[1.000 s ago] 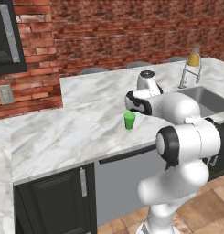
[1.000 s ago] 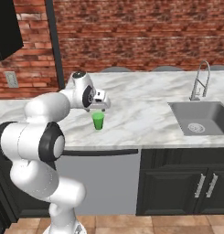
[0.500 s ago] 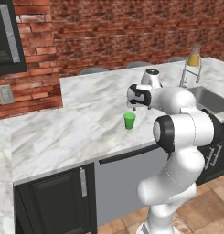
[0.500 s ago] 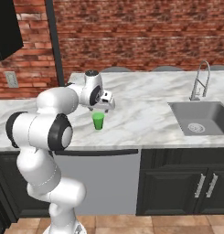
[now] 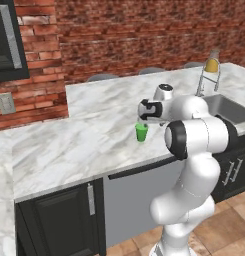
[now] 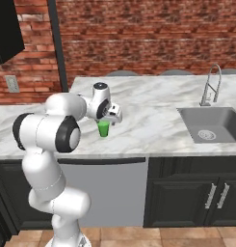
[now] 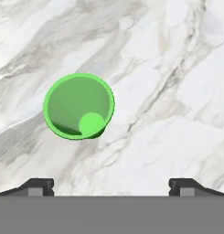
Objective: Place the pitcher and cup on the dining counter for serving.
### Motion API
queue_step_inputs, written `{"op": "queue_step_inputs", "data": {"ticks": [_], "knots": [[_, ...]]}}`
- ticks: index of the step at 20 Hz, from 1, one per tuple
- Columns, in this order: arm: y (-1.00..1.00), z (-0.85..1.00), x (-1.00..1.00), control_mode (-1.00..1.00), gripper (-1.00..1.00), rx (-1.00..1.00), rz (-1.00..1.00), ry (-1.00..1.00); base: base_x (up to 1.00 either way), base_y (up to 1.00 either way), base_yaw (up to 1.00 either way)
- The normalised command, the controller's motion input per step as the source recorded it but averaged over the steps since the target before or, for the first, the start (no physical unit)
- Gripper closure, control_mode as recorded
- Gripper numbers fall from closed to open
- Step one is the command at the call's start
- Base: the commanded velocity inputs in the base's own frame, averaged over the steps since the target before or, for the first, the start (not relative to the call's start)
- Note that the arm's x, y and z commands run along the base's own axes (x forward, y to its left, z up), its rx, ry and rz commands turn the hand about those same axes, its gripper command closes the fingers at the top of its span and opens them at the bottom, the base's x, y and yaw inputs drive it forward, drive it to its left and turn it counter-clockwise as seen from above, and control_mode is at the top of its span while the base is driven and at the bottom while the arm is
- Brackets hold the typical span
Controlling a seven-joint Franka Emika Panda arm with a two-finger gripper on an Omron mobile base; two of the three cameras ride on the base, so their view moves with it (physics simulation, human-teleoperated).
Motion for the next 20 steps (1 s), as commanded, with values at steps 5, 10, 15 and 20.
{"op": "queue_step_inputs", "data": {"ticks": [5,10,15,20], "knots": [[0.0,-0.12,0.35,-1.0,-1.0,0.04,0.0,0.0,0.0,0.0,0.0],[0.0,-0.1,0.36,-1.0,-1.0,0.03,0.0,0.0,0.0,0.0,0.0],[0.0,-0.23,0.2,-1.0,-1.0,0.01,0.0,0.0,0.0,0.0,0.0],[0.0,-0.25,0.15,-1.0,-1.0,0.01,0.0,0.0,0.0,0.0,0.0]]}}
